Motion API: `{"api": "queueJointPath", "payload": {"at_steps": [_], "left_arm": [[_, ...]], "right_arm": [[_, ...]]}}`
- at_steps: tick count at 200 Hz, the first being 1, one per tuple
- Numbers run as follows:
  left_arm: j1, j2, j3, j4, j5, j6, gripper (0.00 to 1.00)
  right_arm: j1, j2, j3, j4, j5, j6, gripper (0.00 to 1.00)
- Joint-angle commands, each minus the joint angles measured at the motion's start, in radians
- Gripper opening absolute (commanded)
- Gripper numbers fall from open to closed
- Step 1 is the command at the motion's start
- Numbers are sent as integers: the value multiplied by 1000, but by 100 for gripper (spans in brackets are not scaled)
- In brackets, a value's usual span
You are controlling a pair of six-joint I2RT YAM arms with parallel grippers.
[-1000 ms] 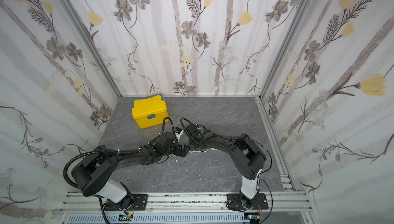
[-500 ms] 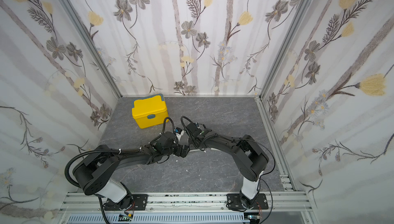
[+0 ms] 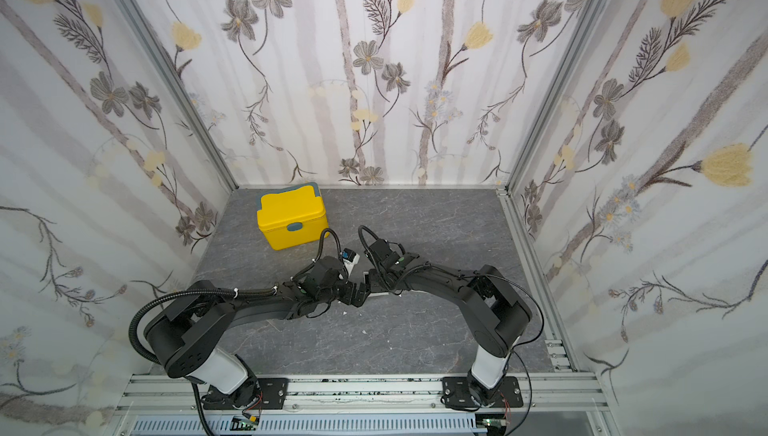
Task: Take the rings out of the lift-off lid box
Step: Take out the ring from the jewelry box.
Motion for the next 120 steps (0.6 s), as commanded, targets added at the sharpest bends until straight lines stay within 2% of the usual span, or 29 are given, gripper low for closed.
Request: {"api": "queueJointPath", "payload": {"at_steps": [1,120], "left_arm": [[-2,6,10,8,14,2,100],[-4,23,18,0,23,5,100]], "right_arm": [[-5,-15,-12,40,-39,15,0],[-30,-52,-68,108,-103,33,0]]}}
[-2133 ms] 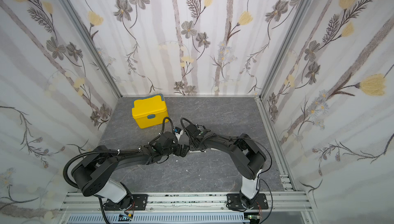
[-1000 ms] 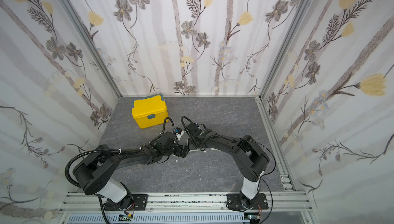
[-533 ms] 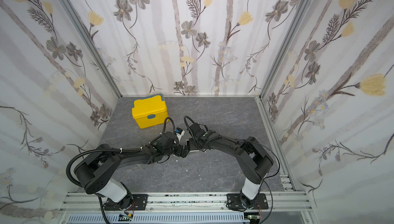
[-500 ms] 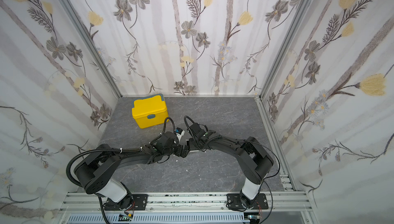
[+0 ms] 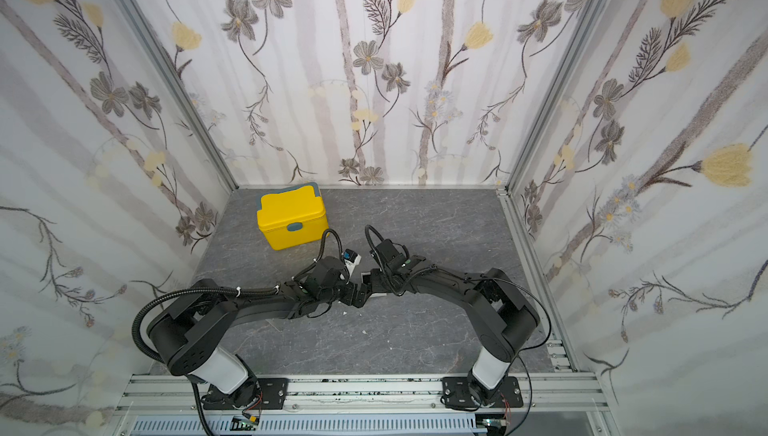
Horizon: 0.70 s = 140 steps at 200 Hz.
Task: Take the rings out of the lift-off lid box
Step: Take out the ring from the jewelry box.
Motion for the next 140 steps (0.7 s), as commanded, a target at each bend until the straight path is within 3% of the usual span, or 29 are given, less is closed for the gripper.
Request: {"api": "queueJointPath", "payload": {"at_steps": [1,86,140], "left_arm": [[-1,6,12,1,5,4,100],[-1,25,23,1,14,4,100],[-1,55,42,-5,22,7,100]], "right_arm": [[-2,-13,-8,37,-11,12,0],[-22,-17,-38,82,-76,23,0],[-17,-21,-17,42,-32,0,0]]}}
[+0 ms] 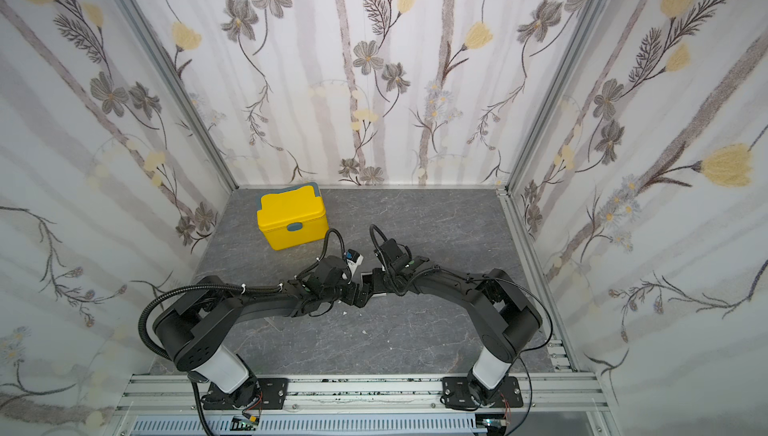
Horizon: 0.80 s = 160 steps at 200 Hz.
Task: Take the rings out of the lift-off lid box
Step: Take out the ring from the jewelry box.
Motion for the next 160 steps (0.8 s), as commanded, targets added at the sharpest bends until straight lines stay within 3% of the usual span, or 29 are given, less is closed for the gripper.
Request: {"api": "queueJointPath", "payload": {"at_steps": [1,160], "left_arm": [[0,17,14,-1,7,4,100],[0,76,31,-14,14,-3,100]], "right_arm": [[3,-12,12,-8,28,-14,0],[-7,-12,10,1,-21,-26,0]]}}
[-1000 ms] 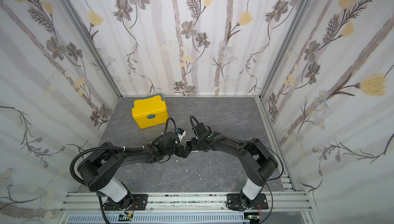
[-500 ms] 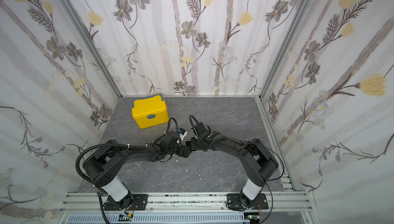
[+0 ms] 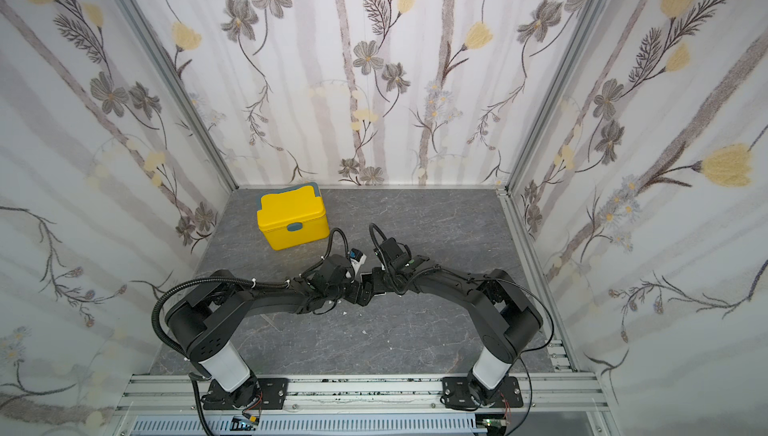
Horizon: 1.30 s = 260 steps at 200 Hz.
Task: Take the rings out of the lift-off lid box
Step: Take out the ring from the jewelry box.
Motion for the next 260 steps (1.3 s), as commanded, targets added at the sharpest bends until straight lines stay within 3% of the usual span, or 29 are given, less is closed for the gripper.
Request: {"api": "queueJointPath", "payload": {"at_steps": [1,197,260], "left_arm": [[0,9,1,-37,14,-7,100],[0,14,-3,-43,29,-9,100],[0,-200,26,-144,74,22,100]], "right_arm": [[-3,-8,3,15,-23,-7,0],[-51,-22,-1,7,-101,-37,0],[-45,20,42,-54,-34,-70,0]]}}
